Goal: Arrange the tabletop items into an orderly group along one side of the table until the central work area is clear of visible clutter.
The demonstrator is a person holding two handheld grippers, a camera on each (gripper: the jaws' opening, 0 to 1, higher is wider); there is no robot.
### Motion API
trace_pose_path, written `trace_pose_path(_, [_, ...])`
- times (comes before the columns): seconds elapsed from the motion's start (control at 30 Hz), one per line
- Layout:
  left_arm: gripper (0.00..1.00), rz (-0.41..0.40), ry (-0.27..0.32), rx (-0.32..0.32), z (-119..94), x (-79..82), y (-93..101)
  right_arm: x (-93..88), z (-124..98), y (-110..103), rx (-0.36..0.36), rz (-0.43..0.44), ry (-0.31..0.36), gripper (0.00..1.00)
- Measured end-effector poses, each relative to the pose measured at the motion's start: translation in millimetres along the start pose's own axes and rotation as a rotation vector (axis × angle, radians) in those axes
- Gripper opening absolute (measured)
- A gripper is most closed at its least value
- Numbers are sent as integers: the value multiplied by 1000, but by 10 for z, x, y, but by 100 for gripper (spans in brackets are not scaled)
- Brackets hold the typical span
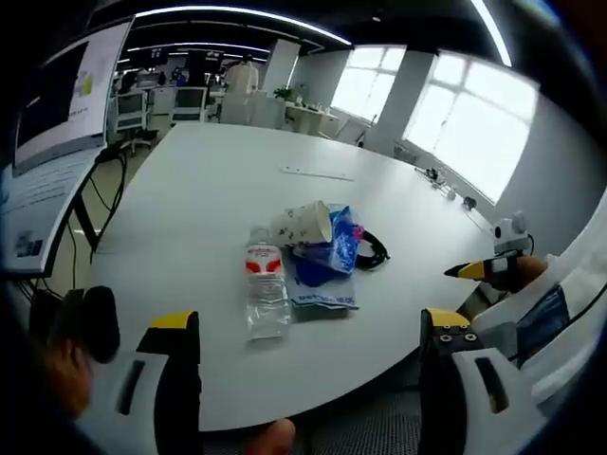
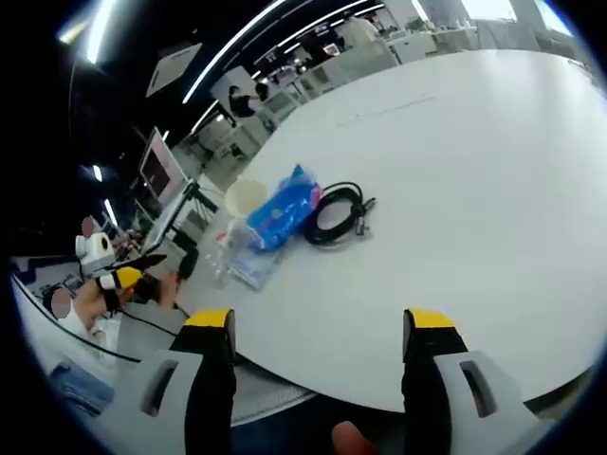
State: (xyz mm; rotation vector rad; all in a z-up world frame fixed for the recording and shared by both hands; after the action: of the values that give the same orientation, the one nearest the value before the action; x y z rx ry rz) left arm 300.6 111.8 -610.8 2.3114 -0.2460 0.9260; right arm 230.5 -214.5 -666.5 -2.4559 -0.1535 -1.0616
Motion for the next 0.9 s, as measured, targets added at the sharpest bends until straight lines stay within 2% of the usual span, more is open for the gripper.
trace_pose_path(0.7, [99, 2, 11, 8, -73, -44, 9, -15, -11, 9, -8, -5, -2, 71])
trace_pose_path(0.9, [97, 3, 27, 7, -97, -73, 29, 4, -18, -7, -10, 10, 17, 71])
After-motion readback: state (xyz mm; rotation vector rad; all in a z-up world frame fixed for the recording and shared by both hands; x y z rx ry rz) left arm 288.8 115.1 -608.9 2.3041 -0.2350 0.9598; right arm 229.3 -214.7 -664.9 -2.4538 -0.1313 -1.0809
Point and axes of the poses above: the point that each gripper's makers call its tool centre point, and the gripper's own axes: z roughly forward along the fingers, y roughly to its right, x roughly out of its top, the point moved 3 cm from there along -z, roughly backward along the fingers, and after that the axes turned 14 degrees about -z, right-handed, at the moved point
